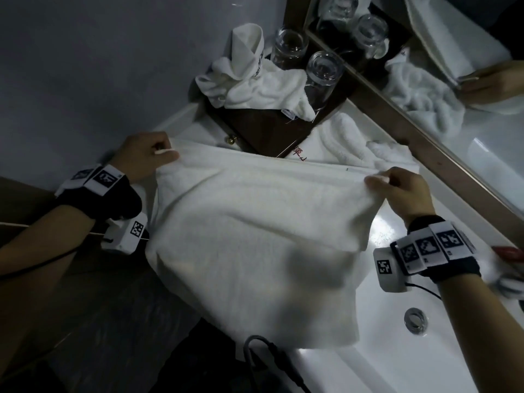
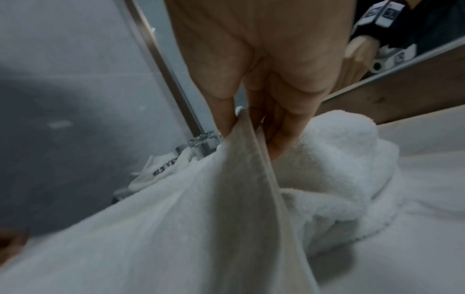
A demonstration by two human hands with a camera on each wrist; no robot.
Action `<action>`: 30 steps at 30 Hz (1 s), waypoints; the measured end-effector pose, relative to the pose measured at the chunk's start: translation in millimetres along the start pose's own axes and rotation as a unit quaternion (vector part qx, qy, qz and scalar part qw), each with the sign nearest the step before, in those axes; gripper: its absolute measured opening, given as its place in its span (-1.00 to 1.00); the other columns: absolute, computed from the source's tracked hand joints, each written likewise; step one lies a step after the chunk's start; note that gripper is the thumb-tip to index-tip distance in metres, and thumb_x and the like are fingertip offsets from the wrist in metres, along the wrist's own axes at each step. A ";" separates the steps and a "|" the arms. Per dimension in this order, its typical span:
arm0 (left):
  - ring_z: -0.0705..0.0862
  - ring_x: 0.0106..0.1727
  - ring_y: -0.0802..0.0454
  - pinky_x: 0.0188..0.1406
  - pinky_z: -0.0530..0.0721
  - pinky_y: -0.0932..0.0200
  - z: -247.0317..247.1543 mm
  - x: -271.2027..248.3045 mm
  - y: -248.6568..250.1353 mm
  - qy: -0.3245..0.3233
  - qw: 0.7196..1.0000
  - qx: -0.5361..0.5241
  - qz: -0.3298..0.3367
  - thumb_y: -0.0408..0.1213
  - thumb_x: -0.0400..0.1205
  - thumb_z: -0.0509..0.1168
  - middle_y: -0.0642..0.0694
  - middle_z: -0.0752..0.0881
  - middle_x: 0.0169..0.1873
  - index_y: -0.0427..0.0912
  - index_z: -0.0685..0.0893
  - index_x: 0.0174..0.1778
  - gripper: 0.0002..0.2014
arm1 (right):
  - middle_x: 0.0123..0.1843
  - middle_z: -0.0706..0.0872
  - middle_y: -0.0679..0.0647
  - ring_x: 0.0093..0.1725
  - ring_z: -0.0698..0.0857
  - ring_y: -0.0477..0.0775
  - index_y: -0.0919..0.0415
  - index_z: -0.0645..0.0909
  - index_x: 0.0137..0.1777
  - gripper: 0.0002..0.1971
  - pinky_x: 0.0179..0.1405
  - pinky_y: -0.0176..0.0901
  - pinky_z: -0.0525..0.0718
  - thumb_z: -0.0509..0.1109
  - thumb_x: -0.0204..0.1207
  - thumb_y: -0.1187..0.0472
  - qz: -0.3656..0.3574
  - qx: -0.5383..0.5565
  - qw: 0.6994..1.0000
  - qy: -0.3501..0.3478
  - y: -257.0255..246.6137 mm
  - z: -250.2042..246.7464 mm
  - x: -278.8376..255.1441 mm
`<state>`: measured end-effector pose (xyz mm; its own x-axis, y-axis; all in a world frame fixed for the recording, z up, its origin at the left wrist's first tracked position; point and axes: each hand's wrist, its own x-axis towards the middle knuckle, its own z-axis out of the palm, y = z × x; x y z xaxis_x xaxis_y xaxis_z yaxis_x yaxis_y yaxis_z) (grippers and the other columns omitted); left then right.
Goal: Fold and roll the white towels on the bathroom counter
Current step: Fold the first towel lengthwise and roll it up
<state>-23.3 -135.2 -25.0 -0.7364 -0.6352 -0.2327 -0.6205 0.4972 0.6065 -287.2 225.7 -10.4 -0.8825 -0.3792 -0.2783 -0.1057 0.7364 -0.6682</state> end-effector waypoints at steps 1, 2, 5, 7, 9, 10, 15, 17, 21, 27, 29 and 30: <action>0.47 -0.29 -0.01 -0.34 0.40 0.29 -0.7 1.5 3.0 0.012 1.000 0.019 0.006 -0.32 0.56 0.35 -0.25 0.52 -0.34 -0.31 0.50 -0.30 -0.80 | -0.35 0.61 0.12 -0.25 0.55 0.10 0.30 0.62 -0.25 -0.74 -0.31 -0.16 0.41 0.44 0.44 0.07 -0.008 -0.019 1.000 0.012 -2.2 2.5 0.7; 0.48 -0.23 -0.05 -0.28 0.39 0.15 -0.8 2.4 6.5 0.022 0.999 0.037 0.004 -0.29 0.59 0.31 -0.27 0.53 -0.31 -0.31 0.48 -0.26 -0.80 | -0.37 0.57 0.13 -0.29 0.52 0.10 0.33 0.58 -0.30 -0.68 -0.37 -0.15 0.38 0.43 0.45 0.04 -0.010 -0.035 0.999 0.026 -4.5 6.6 1.7; 0.57 -0.04 -0.31 -0.06 0.46 -0.05 5.6 6.8 14.8 0.028 0.994 0.108 -0.002 -0.33 0.63 0.24 -0.46 0.58 -0.06 -0.40 0.47 -0.01 -0.82 | -0.47 0.42 0.00 -0.41 0.39 0.01 0.20 0.37 -0.42 -0.63 -0.48 -0.22 0.30 0.43 0.43 0.04 -0.008 -0.046 0.997 0.060 -13.0 21.3 5.6; 0.55 0.08 -0.44 0.07 0.46 -0.16 14.2 8.0 15.7 0.040 0.988 0.152 -0.002 -0.49 0.56 0.24 -0.55 0.53 0.08 -0.48 0.41 0.14 -0.73 | -0.40 0.43 -0.07 -0.39 0.42 -0.04 0.20 0.34 -0.22 -0.71 -0.44 -0.24 0.34 0.43 0.45 0.13 -0.016 -0.020 0.997 0.079 -14.1 28.1 7.7; 0.48 0.19 -0.45 0.21 0.40 -0.19 23.4 3.8 13.3 0.043 0.982 0.180 -0.026 -0.55 0.50 0.25 -0.55 0.43 0.21 -0.47 0.39 0.24 -0.62 | -0.31 0.45 -0.08 -0.30 0.48 0.00 0.19 0.26 -0.05 -0.66 -0.35 -0.22 0.45 0.43 0.46 0.17 -0.016 0.024 0.996 0.090 -12.0 30.7 7.1; 0.44 0.26 -0.44 0.29 0.36 -0.19 28.9 -2.9 11.8 0.036 0.983 0.176 -0.041 -0.54 0.49 0.26 -0.53 0.38 0.29 -0.46 0.39 0.28 -0.58 | -0.27 0.47 -0.07 -0.25 0.50 0.05 0.18 0.26 -0.02 -0.64 -0.28 -0.16 0.50 0.43 0.46 0.14 -0.014 0.025 0.996 0.087 -10.3 31.6 4.7; 0.34 0.43 -0.32 0.38 0.22 -0.07 69.2 -59.1 21.3 0.024 0.989 0.144 0.028 -0.49 0.44 0.30 -0.33 0.33 0.46 -0.34 0.43 0.36 -0.48 | 0.04 0.50 0.15 -0.02 0.54 0.14 0.18 0.24 0.09 -0.43 -0.04 -0.09 0.53 0.55 0.35 0.00 -0.036 0.063 0.994 0.076 7.0 41.9 -22.2; 0.32 0.45 -0.28 0.40 0.19 -0.04 89.9 -82.0 33.8 0.007 0.990 0.135 0.050 -0.45 0.47 0.28 -0.25 0.28 0.51 -0.28 0.40 0.41 -0.45 | 0.11 0.37 0.19 0.06 0.45 0.12 0.21 0.28 0.10 -0.41 0.12 -0.12 0.51 0.59 0.31 0.01 -0.059 0.041 0.992 0.105 17.7 47.4 -40.0; 0.18 0.58 -0.20 0.53 0.11 -0.04 129.7 -125.1 55.8 -0.070 0.984 0.115 0.115 -0.34 0.55 0.23 -0.19 0.16 0.59 -0.20 0.27 0.52 -0.42 | 0.18 0.31 0.13 0.23 0.46 0.17 0.24 0.46 0.08 -0.53 0.33 -0.09 0.42 0.48 0.38 -0.09 0.004 0.055 0.997 0.047 46.1 53.4 -74.1; -0.18 0.66 0.00 0.59 -0.15 -0.01 169.8 -179.1 70.8 -0.158 0.960 0.152 0.173 -0.09 0.58 0.21 -0.02 -0.11 0.64 0.00 0.06 0.60 -0.32 | 0.08 0.45 0.16 -0.05 0.56 0.14 0.14 0.42 0.22 -0.54 0.02 -0.16 0.45 0.53 0.40 0.14 0.026 -0.006 0.997 -0.077 72.9 52.6 -105.0; -0.17 0.65 0.01 0.59 -0.14 -0.02 180.0 -194.5 76.7 -0.170 0.957 0.156 0.174 -0.09 0.58 0.20 -0.01 -0.13 0.64 -0.01 0.05 0.59 -0.31 | 0.09 0.41 0.16 -0.07 0.54 0.12 0.15 0.39 0.30 -0.49 0.00 -0.16 0.45 0.51 0.40 0.22 0.019 -0.008 0.997 -0.072 73.7 50.8 -109.6; -0.15 0.65 0.02 0.59 -0.14 -0.01 184.3 -201.5 78.9 -0.169 0.958 0.153 0.171 -0.09 0.57 0.21 0.00 -0.12 0.63 -0.02 0.06 0.59 -0.31 | 0.09 0.42 0.17 -0.08 0.53 0.12 0.17 0.37 0.33 -0.45 -0.01 -0.16 0.45 0.52 0.40 0.24 0.019 -0.013 0.997 -0.079 72.7 49.3 -110.4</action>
<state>26.5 141.0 -70.4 -0.9243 -0.2010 -0.3244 -0.3382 0.8253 0.4523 -174.8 293.5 -62.3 -0.8035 -0.4327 -0.4089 -0.0875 0.7652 -0.6378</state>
